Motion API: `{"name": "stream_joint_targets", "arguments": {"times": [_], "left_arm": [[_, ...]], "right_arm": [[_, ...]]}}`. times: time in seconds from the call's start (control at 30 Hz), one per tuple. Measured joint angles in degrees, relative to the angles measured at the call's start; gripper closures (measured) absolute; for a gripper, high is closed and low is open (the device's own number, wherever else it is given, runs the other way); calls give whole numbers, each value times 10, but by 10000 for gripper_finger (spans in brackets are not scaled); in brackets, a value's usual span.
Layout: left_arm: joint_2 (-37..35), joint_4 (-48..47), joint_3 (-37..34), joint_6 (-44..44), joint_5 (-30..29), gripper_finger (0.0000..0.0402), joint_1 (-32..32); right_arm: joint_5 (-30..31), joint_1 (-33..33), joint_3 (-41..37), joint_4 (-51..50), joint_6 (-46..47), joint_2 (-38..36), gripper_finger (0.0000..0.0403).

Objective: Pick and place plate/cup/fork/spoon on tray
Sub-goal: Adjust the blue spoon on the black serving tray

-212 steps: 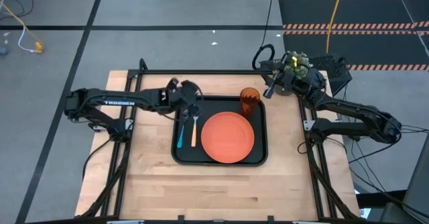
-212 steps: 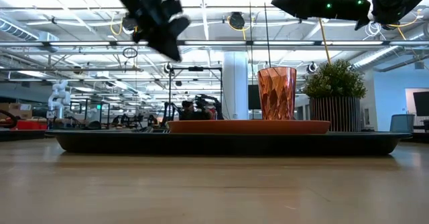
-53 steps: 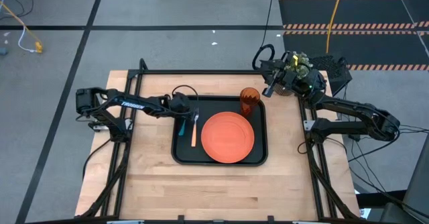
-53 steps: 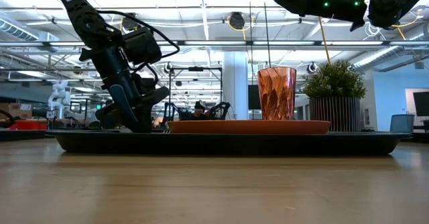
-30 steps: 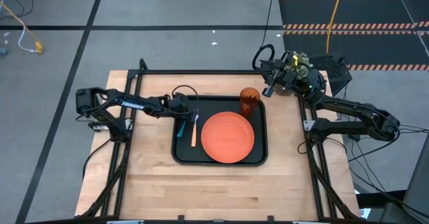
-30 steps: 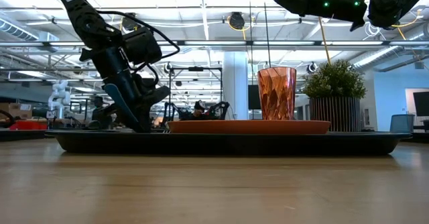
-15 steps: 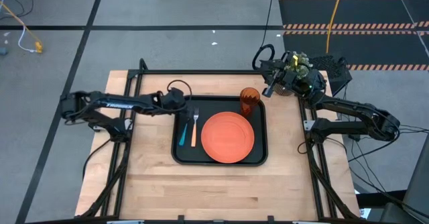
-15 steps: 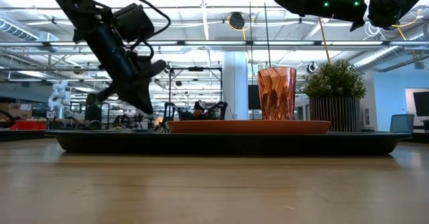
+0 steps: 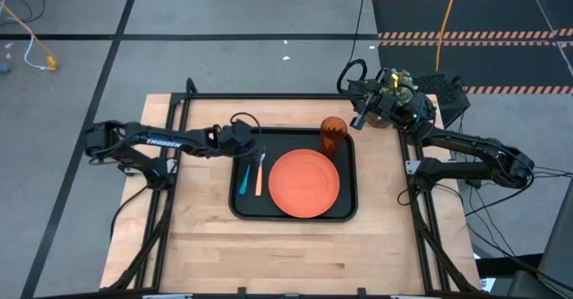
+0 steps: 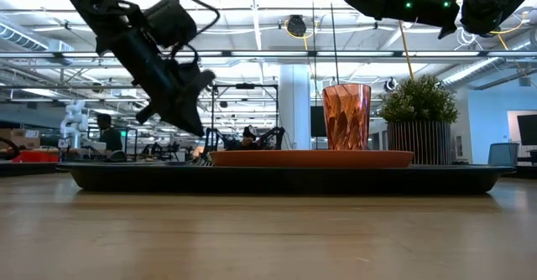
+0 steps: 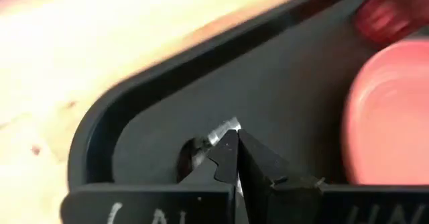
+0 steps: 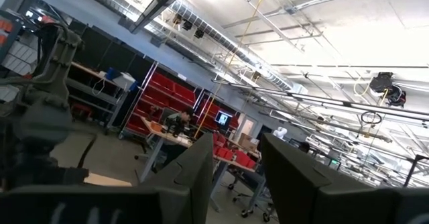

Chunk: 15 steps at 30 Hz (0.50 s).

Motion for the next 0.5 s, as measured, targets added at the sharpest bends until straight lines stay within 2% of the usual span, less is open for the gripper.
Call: {"name": "stream_joint_targets", "arguments": {"times": [0.27,0.5], "left_arm": [[68,-9,-1,-6,22,393,0],[85,-44,-1,-21,23,398,0]], "right_arm": [[0,0,0,2,1,0,284],[0,0,0,2,1,0,284]]}}
